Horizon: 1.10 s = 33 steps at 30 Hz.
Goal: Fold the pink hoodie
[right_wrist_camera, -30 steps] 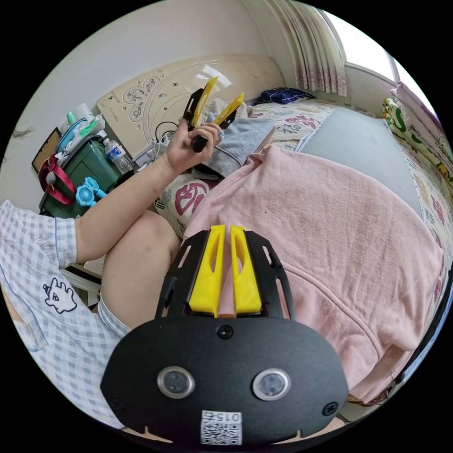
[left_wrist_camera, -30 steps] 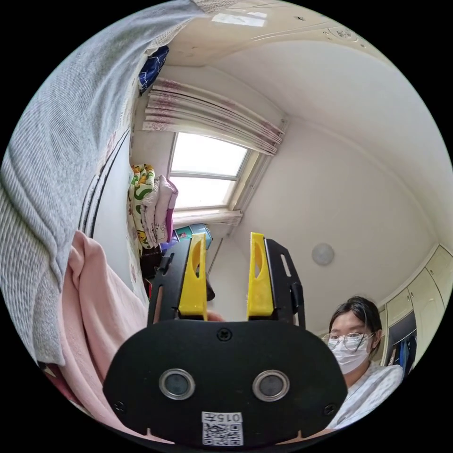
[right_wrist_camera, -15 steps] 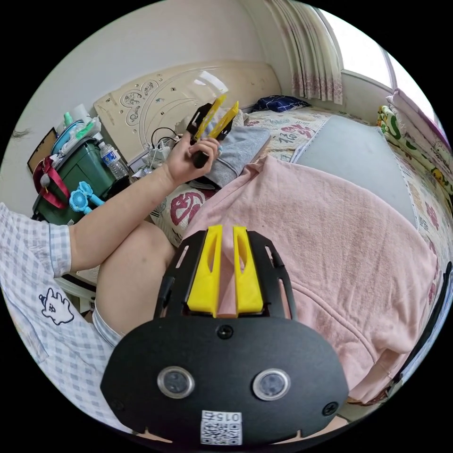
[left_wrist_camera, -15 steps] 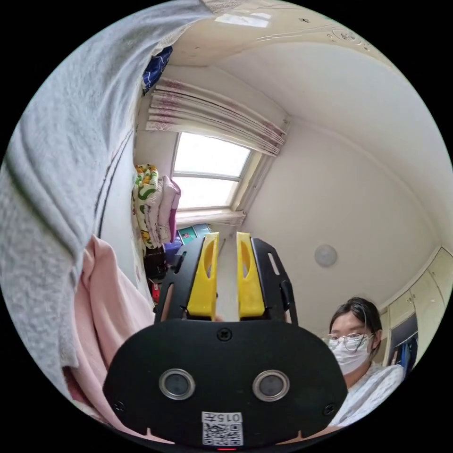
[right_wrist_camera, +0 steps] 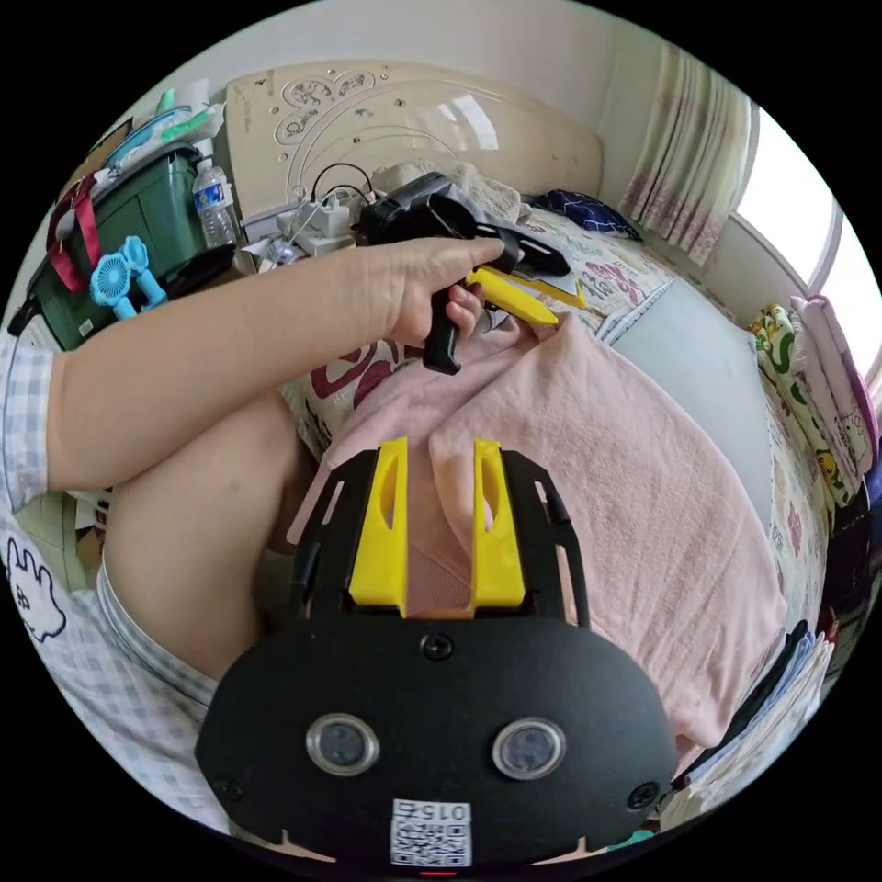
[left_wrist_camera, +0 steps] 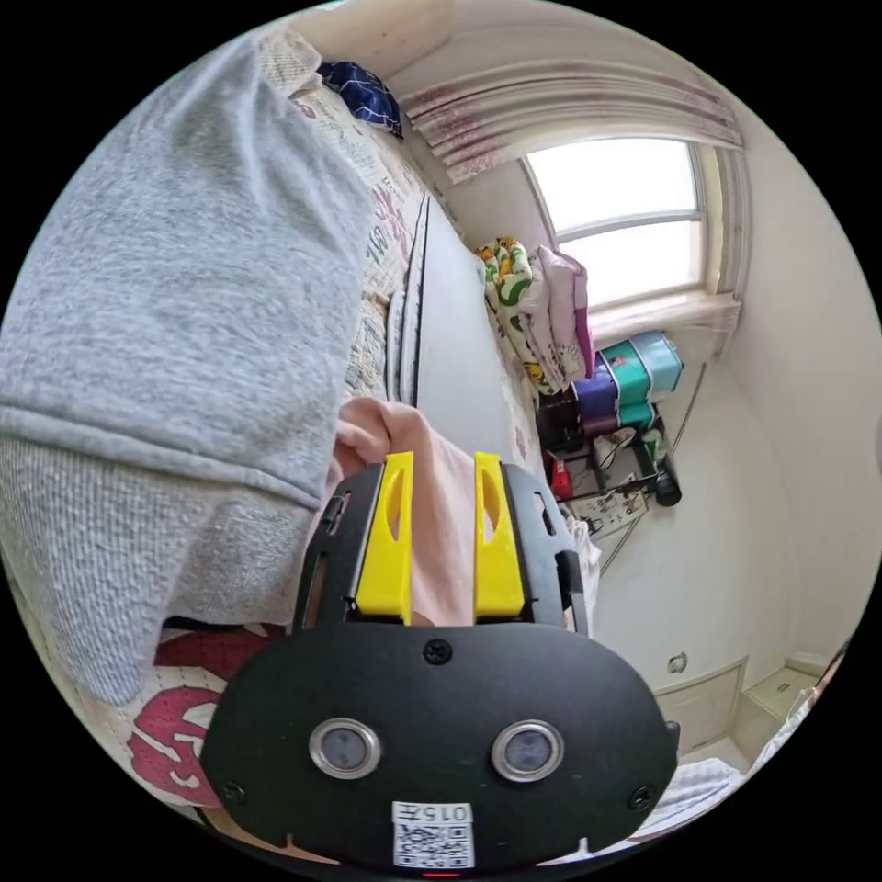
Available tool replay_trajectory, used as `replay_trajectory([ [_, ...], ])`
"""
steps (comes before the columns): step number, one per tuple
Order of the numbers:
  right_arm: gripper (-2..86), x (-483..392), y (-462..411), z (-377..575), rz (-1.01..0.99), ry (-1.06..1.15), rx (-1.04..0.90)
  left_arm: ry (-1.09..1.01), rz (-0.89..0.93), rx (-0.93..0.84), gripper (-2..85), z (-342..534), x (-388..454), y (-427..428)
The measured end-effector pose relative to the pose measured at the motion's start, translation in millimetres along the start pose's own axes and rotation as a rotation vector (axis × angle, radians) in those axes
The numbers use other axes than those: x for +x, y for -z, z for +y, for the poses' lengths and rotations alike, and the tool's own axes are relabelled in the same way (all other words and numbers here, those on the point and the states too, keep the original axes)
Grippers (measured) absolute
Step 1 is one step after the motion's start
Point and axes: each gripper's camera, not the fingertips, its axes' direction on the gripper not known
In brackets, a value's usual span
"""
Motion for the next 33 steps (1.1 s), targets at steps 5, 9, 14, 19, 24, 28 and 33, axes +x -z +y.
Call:
replay_trajectory([
  [5, 8.0, -11.0, -22.8, -11.4, 0.09, 0.034, -0.067, -0.002, -0.103, -0.007, 11.2, -24.7, 9.0, -35.5],
  [9, 3.0, -15.0, -16.2, -20.4, 0.118, 0.052, -0.074, 0.003, -0.075, 0.04, 6.8, -42.5, 20.1, -46.3],
  [14, 1.1, -11.4, 32.8, -41.5, 0.068, 0.003, -0.024, -0.11, -0.099, 0.147, 3.1, -61.9, 84.5, -36.7],
  [19, 1.4, 0.1, 26.1, -72.1, 0.047, -0.017, -0.118, -0.127, -0.238, 0.12, 3.1, -78.9, 113.7, -53.8],
  [24, 3.7, 7.2, 52.0, -105.8, 0.075, -0.035, -0.136, -0.079, -0.35, 0.09, 4.2, -84.4, 129.1, -76.2],
  [28, 4.7, 27.5, 120.4, -110.5, -0.026, -0.121, -0.057, -0.1, -0.361, 0.089, 5.7, -93.5, 165.4, -67.6],
  [33, 4.5, 98.3, 237.9, -74.9, -0.245, -0.361, 0.149, -0.205, -0.327, 0.173, 6.0, -83.6, 228.0, -26.5],
])
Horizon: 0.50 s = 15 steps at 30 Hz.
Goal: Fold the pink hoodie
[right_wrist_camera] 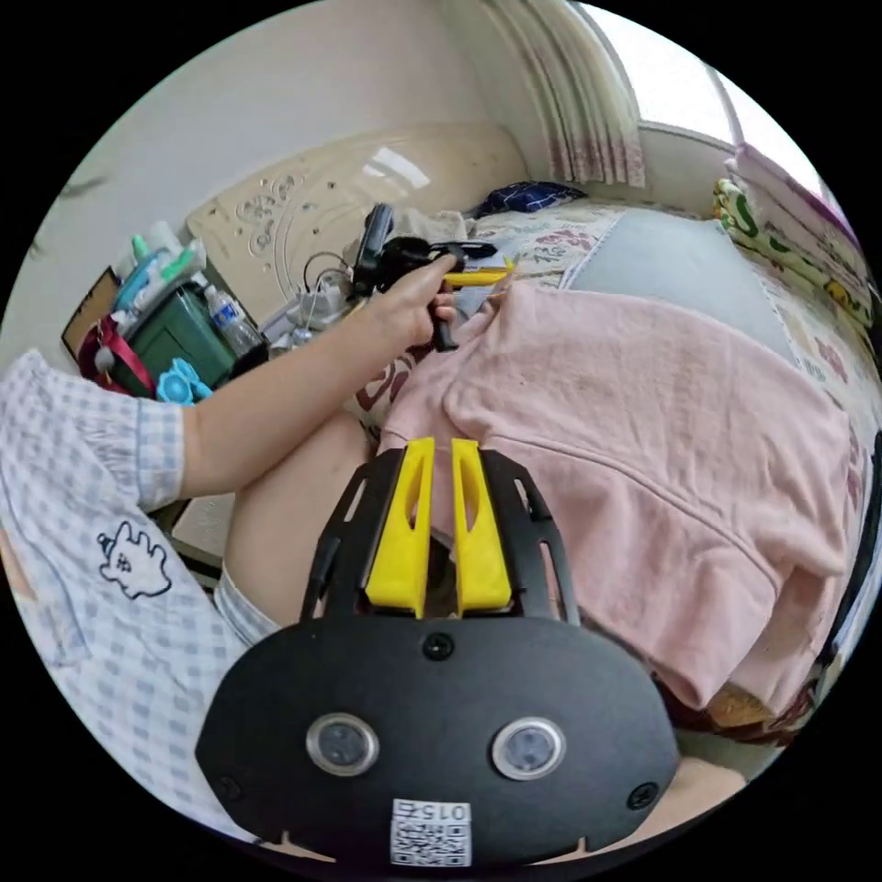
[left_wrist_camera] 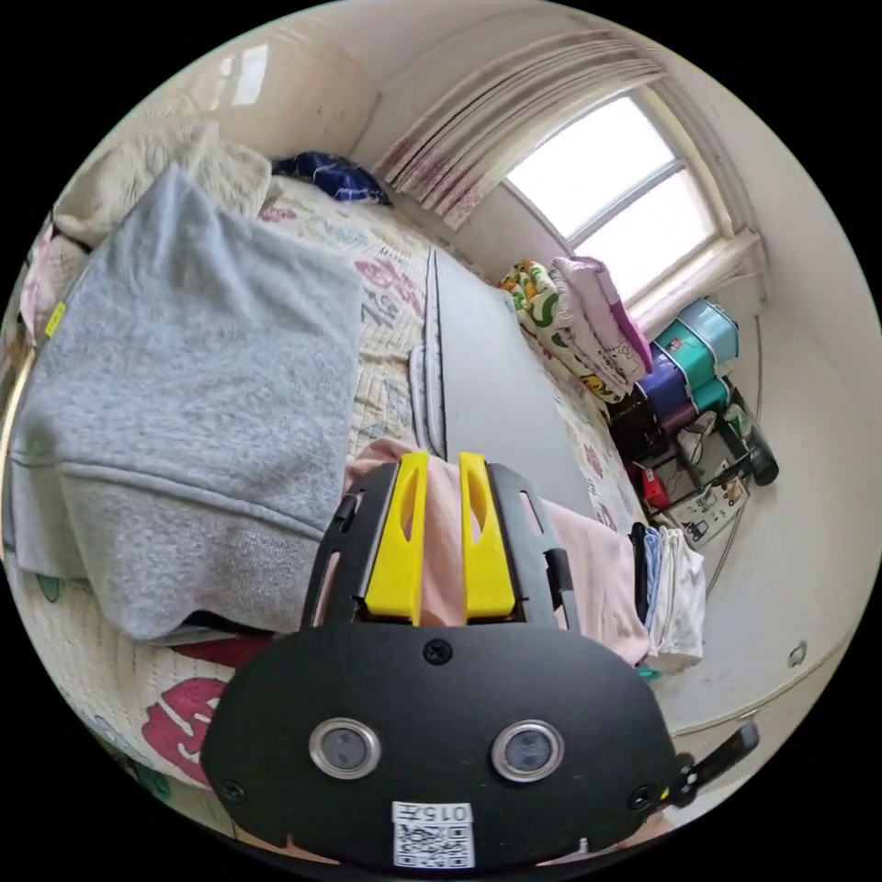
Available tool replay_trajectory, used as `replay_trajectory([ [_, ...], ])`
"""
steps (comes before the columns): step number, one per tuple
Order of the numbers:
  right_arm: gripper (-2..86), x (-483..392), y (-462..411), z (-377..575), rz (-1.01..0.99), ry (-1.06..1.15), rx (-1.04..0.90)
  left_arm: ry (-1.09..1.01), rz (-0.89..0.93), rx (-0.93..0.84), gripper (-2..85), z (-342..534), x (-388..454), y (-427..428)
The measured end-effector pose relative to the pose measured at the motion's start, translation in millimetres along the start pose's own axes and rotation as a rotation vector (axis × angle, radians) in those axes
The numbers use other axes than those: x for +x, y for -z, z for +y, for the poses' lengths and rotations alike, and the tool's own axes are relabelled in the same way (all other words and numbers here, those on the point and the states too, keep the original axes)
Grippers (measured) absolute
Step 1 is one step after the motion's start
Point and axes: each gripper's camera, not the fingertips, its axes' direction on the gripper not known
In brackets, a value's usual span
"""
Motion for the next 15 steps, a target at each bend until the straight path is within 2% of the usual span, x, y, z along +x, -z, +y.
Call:
replay_trajectory([
  [4, 5.9, 62.3, 126.5, 2.0, 0.123, -0.272, 0.204, -0.28, 0.11, 0.058, 4.8, 9.2, 72.1, 58.4],
  [7, 10.1, 109.3, 198.4, 4.8, 0.258, -0.536, 0.319, -0.462, 0.264, -0.075, 5.5, 25.3, 118.7, 63.5],
  [11, 11.9, 168.1, 258.3, -9.8, 0.186, -0.747, 0.384, -0.597, 0.269, -0.196, 6.9, 36.5, 162.7, 52.4],
  [15, 12.9, 203.7, 289.5, -39.7, 0.127, -0.833, 0.385, -0.585, 0.325, -0.209, 6.5, 33.5, 183.0, 52.8],
])
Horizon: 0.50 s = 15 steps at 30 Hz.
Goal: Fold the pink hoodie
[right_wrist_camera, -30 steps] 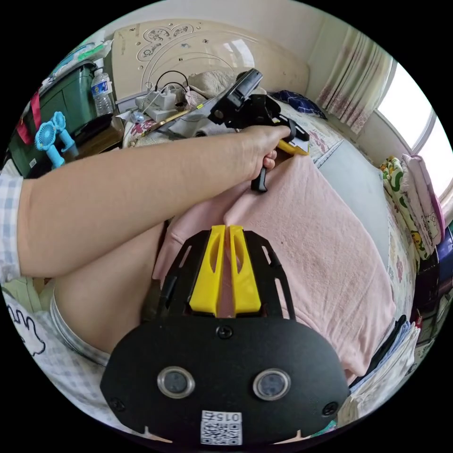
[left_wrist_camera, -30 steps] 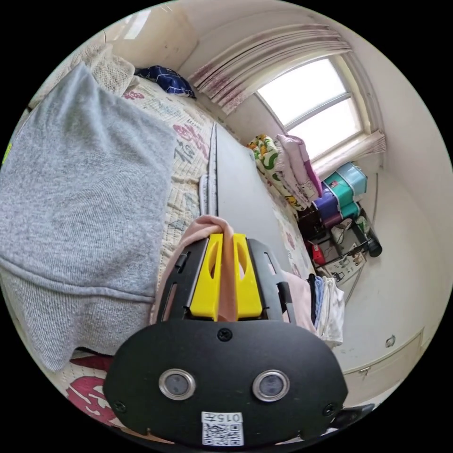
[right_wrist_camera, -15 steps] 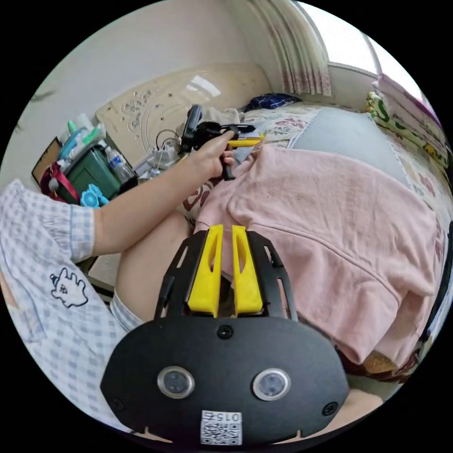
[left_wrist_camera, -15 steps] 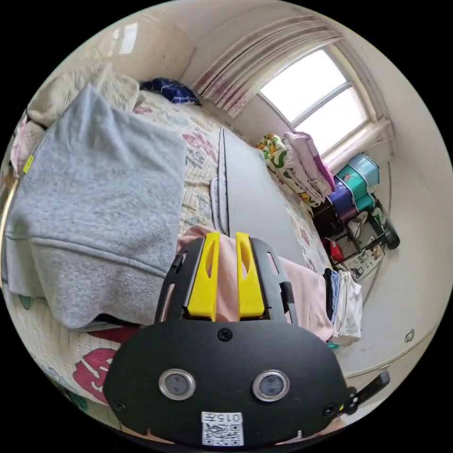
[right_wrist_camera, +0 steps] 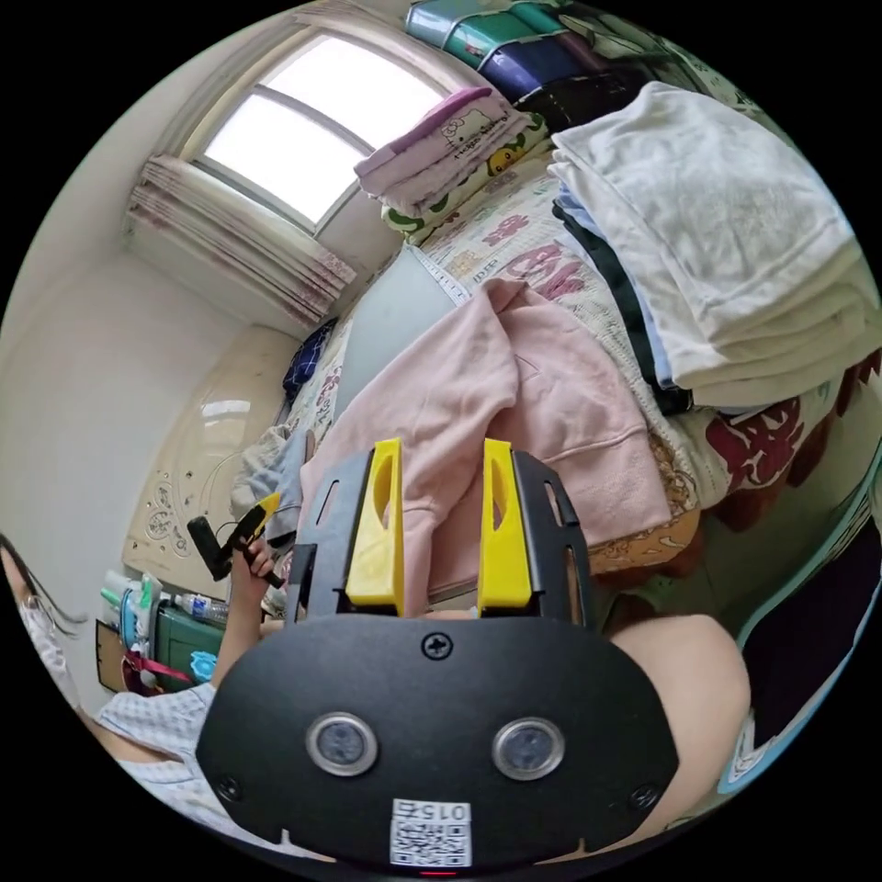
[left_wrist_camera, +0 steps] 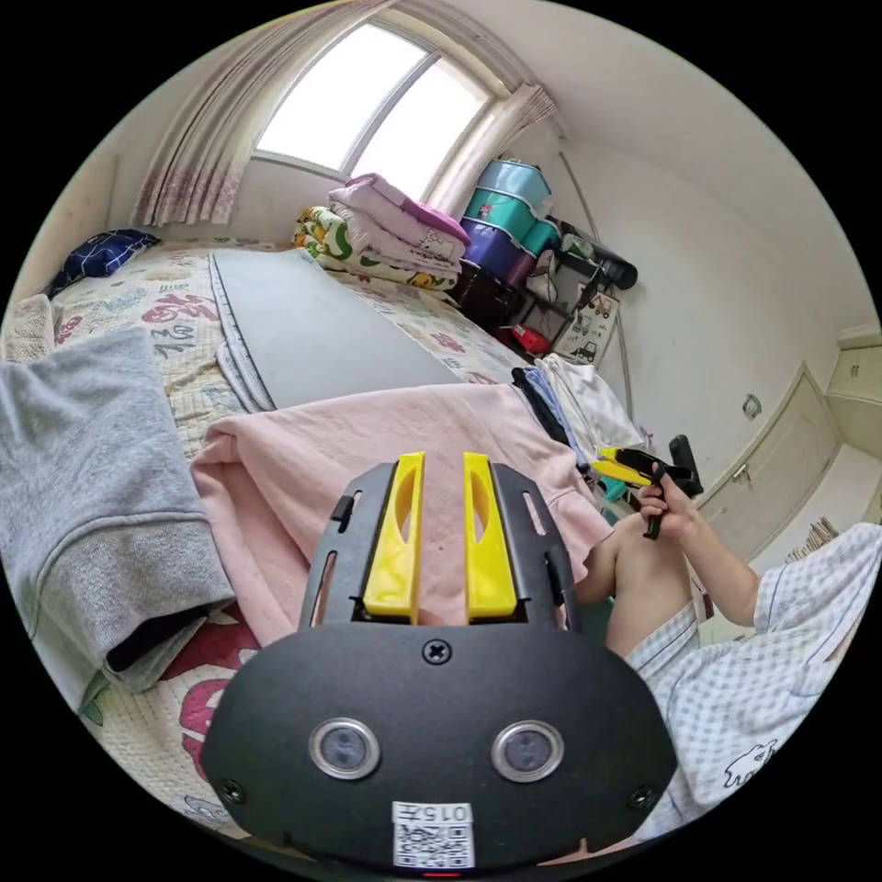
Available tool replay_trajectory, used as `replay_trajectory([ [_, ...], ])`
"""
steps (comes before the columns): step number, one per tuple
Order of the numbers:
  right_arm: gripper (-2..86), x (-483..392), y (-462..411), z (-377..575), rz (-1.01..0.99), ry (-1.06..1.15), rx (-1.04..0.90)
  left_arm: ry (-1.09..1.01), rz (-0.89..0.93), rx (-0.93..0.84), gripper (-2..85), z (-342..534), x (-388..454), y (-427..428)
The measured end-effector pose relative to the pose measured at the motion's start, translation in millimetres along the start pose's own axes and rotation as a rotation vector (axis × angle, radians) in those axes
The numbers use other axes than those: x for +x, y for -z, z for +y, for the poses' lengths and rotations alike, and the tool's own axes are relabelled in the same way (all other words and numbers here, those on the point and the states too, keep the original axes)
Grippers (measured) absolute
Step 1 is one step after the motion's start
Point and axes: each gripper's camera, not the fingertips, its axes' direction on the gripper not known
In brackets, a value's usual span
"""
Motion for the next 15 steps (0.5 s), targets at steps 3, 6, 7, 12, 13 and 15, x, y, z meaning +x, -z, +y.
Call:
replay_trajectory([
  [3, 12.9, -8.0, 10.1, -44.4, -0.005, -0.026, 0.008, -0.098, 0.021, -0.042, 5.5, -22.4, 38.7, -7.9],
  [6, 12.9, -21.4, 13.5, -93.7, 0.023, -0.016, 0.007, -0.191, 0.059, -0.099, 5.9, -48.9, 101.1, -29.5],
  [7, 12.9, -26.6, 11.7, -114.5, 0.022, -0.014, 0.003, -0.215, 0.088, -0.119, 6.3, -58.2, 130.5, -43.0],
  [12, 13.3, -47.5, -15.1, -203.9, -0.005, -0.039, -0.006, -0.343, 0.131, -0.181, 8.1, -91.5, 261.5, -126.9],
  [13, 13.5, -52.7, -26.2, -225.0, -0.008, -0.036, -0.031, -0.382, 0.128, -0.206, 8.5, -99.8, 291.8, -155.1],
  [15, 14.1, -58.3, -42.0, -248.5, -0.002, -0.029, -0.06, -0.437, 0.104, -0.272, 9.6, -112.3, 332.0, -200.9],
])
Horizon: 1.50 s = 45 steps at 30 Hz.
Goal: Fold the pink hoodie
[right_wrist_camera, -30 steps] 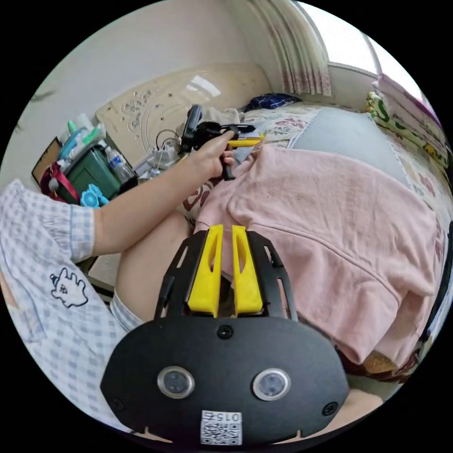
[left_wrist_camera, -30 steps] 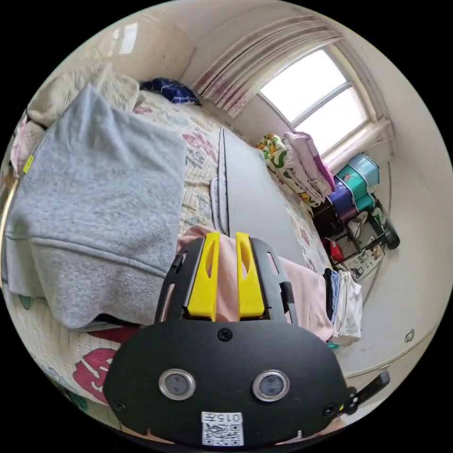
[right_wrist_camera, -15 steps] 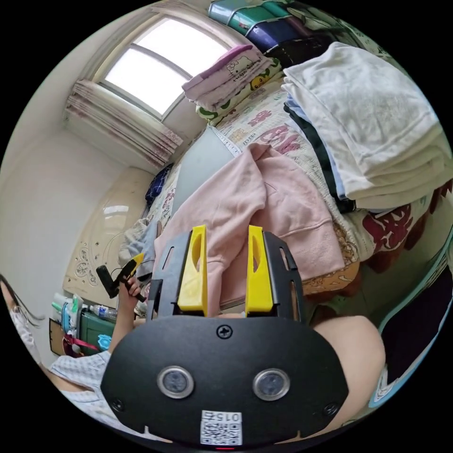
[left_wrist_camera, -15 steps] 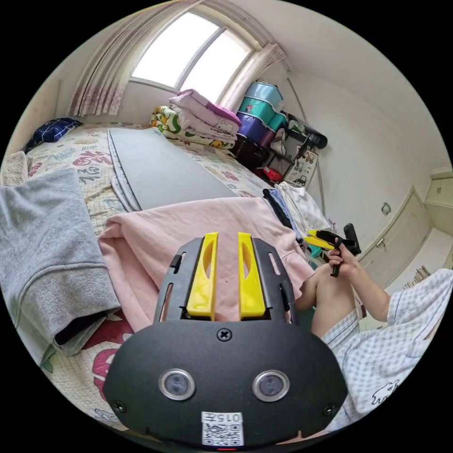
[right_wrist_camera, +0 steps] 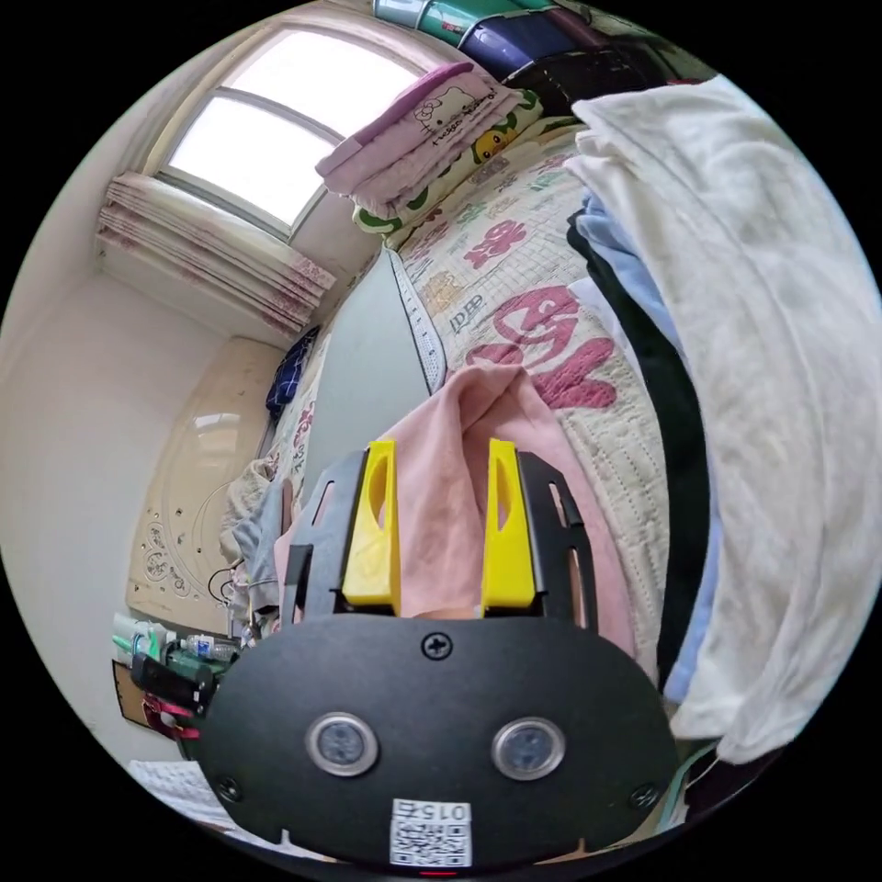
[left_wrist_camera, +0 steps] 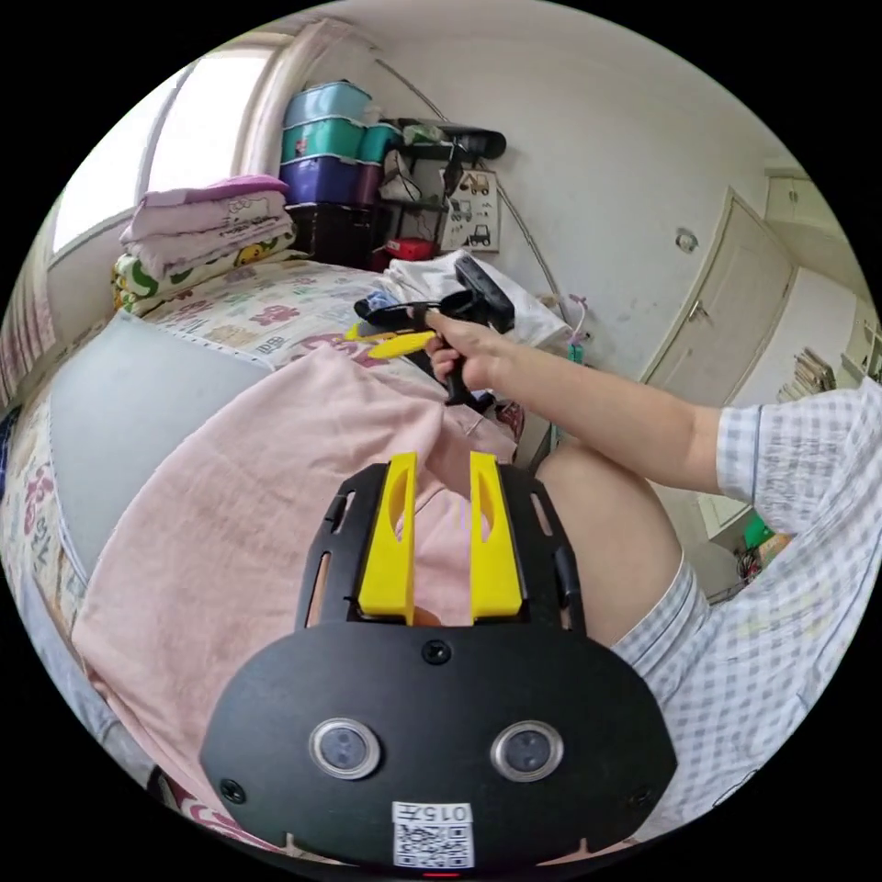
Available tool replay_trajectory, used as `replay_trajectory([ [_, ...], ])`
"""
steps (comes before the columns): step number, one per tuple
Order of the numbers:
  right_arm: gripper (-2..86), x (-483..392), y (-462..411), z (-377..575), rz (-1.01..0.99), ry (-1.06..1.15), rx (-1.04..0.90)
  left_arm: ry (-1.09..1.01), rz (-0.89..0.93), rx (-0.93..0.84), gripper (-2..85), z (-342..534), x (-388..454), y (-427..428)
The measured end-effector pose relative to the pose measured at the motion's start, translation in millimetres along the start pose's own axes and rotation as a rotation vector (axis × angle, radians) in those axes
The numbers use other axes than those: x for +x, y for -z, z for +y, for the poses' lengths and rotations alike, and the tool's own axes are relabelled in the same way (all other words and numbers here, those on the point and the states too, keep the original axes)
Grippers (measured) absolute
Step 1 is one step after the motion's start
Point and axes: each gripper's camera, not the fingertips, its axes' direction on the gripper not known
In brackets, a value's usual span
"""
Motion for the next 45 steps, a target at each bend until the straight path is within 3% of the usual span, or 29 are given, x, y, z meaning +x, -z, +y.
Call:
replay_trajectory([
  [4, 13.3, -10.0, -29.3, -28.2, -0.077, 0.105, -0.102, -0.118, -0.13, -0.127, 10.8, -57.3, 35.5, -78.1],
  [7, 5.0, -14.0, -34.7, -43.8, -0.14, 0.085, -0.112, -0.15, -0.163, -0.198, 10.7, -74.0, 41.5, -117.8],
  [13, 2.1, -65.9, -36.4, -44.0, 0.094, 0.208, -0.04, -0.146, -0.143, -0.227, 10.1, -95.7, 36.3, -136.4],
  [17, 2.5, -118.5, -96.5, -19.9, 0.478, 0.471, -0.106, -0.047, -0.126, -0.289, 11.3, -97.2, 8.2, -151.5],
  [19, 3.3, -132.2, -108.8, 2.2, 0.572, 0.566, -0.085, -0.02, -0.117, -0.294, 11.0, -87.0, -6.1, -154.7],
  [24, 5.7, -139.0, -58.5, 19.1, 0.533, 0.484, -0.037, 0.027, -0.062, -0.245, 10.7, -56.1, -27.8, -97.0],
  [31, 6.0, -151.6, 73.1, 73.8, 0.474, 0.499, 0.069, 0.381, -0.159, 0.04, 9.7, 129.5, -98.3, 110.7],
  [35, 7.5, -140.8, 151.0, 105.6, 0.131, 0.365, 0.159, 0.656, -0.236, 0.235, 8.9, 279.7, -125.3, 221.2],
  [38, 10.4, -132.7, 183.2, 133.2, -0.053, 0.343, 0.061, 0.786, -0.236, 0.265, 9.2, 361.7, -133.7, 254.6],
  [45, 15.1, -109.7, 237.5, 232.9, -0.119, 0.358, -0.133, 0.861, -0.109, 0.258, 12.1, 436.1, -137.8, 243.0],
])
